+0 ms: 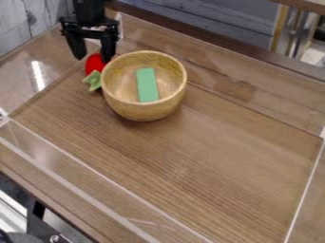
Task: Move the red fruit to the right
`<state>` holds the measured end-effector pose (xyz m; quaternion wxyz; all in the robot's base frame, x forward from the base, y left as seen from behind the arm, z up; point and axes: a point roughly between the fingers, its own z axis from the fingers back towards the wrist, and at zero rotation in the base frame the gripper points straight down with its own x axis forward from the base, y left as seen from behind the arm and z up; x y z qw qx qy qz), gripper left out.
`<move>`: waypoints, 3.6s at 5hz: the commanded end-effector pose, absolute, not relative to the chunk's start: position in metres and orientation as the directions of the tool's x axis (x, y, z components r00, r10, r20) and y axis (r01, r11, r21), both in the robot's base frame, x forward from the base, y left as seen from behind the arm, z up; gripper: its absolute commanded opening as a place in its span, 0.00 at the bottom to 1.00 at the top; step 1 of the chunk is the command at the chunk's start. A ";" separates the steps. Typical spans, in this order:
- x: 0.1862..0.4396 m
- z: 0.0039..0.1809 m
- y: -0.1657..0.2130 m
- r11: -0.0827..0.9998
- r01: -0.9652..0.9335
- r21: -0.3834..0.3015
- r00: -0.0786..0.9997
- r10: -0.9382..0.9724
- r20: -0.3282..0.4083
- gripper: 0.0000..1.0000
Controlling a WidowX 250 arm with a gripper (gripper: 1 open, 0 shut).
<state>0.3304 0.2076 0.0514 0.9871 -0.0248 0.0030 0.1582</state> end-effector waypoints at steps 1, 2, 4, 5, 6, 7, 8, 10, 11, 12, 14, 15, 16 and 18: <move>0.327 0.077 0.215 0.957 -0.287 -0.038 0.956 0.289 0.053 1.00; 0.321 0.083 0.217 0.933 -0.357 -0.043 0.931 0.359 0.062 1.00; 0.319 0.080 0.214 0.882 -0.469 -0.043 0.879 0.471 0.073 1.00; 0.322 0.069 0.213 0.862 -0.505 -0.042 0.858 0.507 0.080 1.00; 0.324 0.063 0.212 0.857 -0.514 -0.042 0.852 0.516 0.085 1.00; 0.325 0.059 0.211 0.850 -0.525 -0.040 0.846 0.526 0.089 1.00; 0.326 0.062 0.212 0.835 -0.549 -0.037 0.830 0.550 0.092 1.00; 0.323 0.072 0.216 0.808 -0.588 -0.035 0.803 0.589 0.095 1.00; 0.319 0.079 0.218 0.799 -0.600 -0.034 0.794 0.600 0.096 1.00; 0.322 0.077 0.220 0.805 -0.592 -0.033 0.800 0.593 0.096 1.00; 0.329 0.072 0.215 0.822 -0.569 -0.033 0.816 0.569 0.100 1.00; 0.331 0.068 0.214 0.826 -0.563 -0.035 0.820 0.563 0.102 1.00; 0.332 0.064 0.212 0.830 -0.557 -0.036 0.823 0.558 0.104 1.00; 0.351 0.043 0.211 0.837 -0.546 -0.037 0.831 0.547 0.105 0.00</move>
